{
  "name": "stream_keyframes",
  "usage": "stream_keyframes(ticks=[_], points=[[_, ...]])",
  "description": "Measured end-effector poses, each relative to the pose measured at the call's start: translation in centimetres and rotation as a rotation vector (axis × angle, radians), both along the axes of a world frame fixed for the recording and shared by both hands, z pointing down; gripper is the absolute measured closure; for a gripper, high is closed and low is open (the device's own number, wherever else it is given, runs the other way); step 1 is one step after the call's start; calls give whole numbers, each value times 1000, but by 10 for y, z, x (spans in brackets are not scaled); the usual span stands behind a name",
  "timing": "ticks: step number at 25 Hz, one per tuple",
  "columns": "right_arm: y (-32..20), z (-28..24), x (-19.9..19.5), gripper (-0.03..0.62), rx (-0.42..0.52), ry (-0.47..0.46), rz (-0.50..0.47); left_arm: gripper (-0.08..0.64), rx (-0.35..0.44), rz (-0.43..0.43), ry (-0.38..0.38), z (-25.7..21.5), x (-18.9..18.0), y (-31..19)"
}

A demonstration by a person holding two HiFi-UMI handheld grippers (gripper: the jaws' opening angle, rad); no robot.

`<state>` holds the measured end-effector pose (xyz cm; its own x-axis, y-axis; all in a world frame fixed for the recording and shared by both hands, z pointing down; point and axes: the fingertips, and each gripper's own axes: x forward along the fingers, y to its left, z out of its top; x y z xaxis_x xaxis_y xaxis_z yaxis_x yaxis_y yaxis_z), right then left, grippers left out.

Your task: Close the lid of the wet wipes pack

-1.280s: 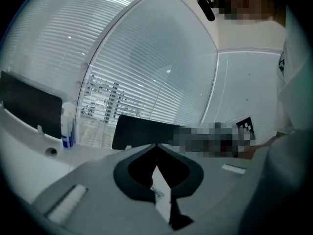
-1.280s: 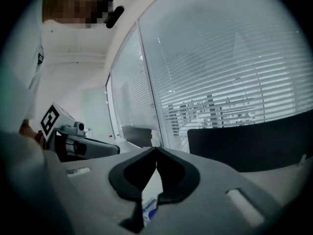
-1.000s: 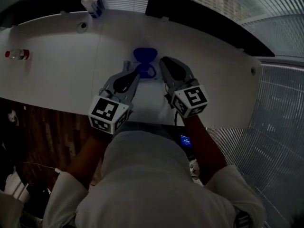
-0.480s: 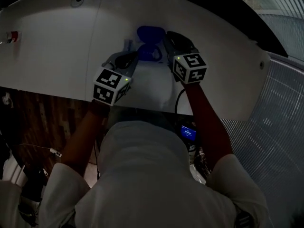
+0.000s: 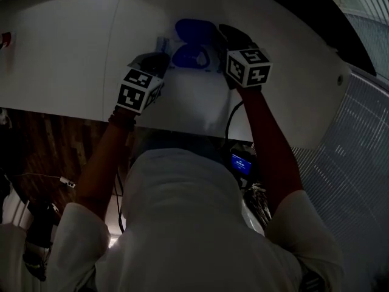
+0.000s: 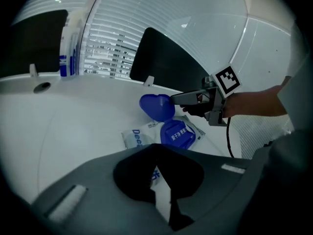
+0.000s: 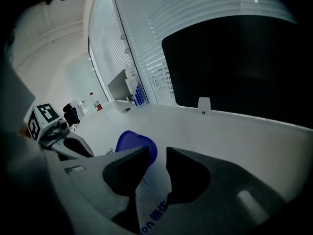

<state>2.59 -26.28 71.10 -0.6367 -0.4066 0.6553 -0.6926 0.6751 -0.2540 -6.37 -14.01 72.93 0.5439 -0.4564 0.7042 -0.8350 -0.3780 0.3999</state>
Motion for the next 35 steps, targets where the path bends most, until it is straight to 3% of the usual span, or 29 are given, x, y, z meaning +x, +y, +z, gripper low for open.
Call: stream_keyframes(ticks=[8, 14, 17, 21, 24, 35], points=[[3, 2, -10, 488, -47, -40, -53, 557, -18, 22, -7, 15, -1, 5], [19, -20, -14, 488, -8, -83, -136, 557, -16, 12, -7, 16, 0, 6], [34, -36, -14, 488, 39, -80, -238, 557, -14, 14, -7, 19, 0, 4], [74, -45, -12, 488, 115, 36, -450, 557, -11, 6, -6, 23, -1, 3], [100, -41, -12, 471, 124, 79, -546, 557, -14, 6, -11, 25, -3, 1], [127, -30, -21, 472, 25, 44, -575, 557, -2, -4, -17, 25, 0, 0]])
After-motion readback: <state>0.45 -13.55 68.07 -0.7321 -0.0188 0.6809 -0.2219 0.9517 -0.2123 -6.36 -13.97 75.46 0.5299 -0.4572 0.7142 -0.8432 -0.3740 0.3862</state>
